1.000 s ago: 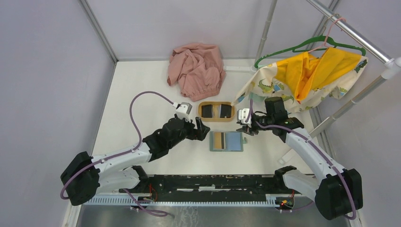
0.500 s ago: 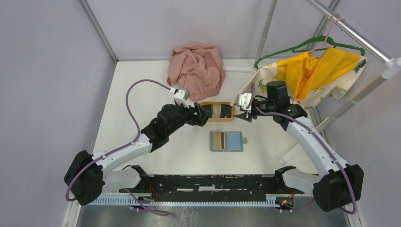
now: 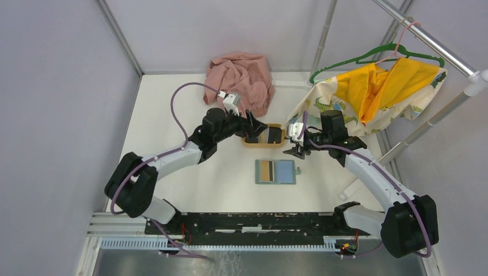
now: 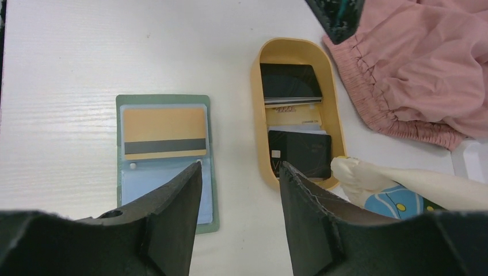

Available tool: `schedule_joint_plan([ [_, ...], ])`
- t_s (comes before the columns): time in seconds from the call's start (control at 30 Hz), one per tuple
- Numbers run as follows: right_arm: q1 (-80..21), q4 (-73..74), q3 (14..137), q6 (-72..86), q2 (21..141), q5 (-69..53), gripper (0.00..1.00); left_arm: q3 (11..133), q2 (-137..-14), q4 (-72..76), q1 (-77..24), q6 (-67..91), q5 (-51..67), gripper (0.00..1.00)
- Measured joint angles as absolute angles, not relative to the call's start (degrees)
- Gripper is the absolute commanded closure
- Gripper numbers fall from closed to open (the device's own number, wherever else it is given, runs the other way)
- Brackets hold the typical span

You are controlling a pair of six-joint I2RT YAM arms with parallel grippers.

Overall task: Put the credit cards into the card holder
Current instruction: Pick up the credit card from the storage box.

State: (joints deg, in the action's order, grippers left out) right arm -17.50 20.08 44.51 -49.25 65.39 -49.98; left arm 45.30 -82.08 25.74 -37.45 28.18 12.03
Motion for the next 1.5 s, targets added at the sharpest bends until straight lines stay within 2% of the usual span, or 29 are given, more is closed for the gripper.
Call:
schedule_joint_plan([
  [0.1,-17.21,19.18,43.66,-48.62,65.14,-49.04,0.41,48.18,-87.44,26.83,-33.93,30.33,16.53,0.13],
  [0.33,-13.47,16.49,43.13,-46.68,64.95,-49.36,0.41,63.2,-100.68,26.02,-25.19,36.21,28.12,0.13],
  [0.47,-11.44,16.27,42.72,-46.28,65.04,-49.74,0.41,71.9,-104.14,21.19,-24.1,35.99,29.43,0.17],
  [0.6,-10.26,15.92,42.44,-46.28,65.43,-50.61,0.41,72.64,-104.09,19.31,-25.12,34.85,30.11,0.19],
  [0.8,-7.94,15.79,41.34,-46.37,66.83,-52.9,0.4,67.35,-104.12,16.95,-28.75,32.84,28.1,0.2],
  [1.03,-4.36,14.39,39.57,-46.26,68.23,-54.65,0.4,66.67,-104.99,15.18,-32.38,29.89,22.81,0.2],
  [1.5,-3.62,13.32,39.11,-46.09,69.43,-56.12,0.4,72.77,-109.73,4.58,-37.8,27.31,9.32,0.23],
])
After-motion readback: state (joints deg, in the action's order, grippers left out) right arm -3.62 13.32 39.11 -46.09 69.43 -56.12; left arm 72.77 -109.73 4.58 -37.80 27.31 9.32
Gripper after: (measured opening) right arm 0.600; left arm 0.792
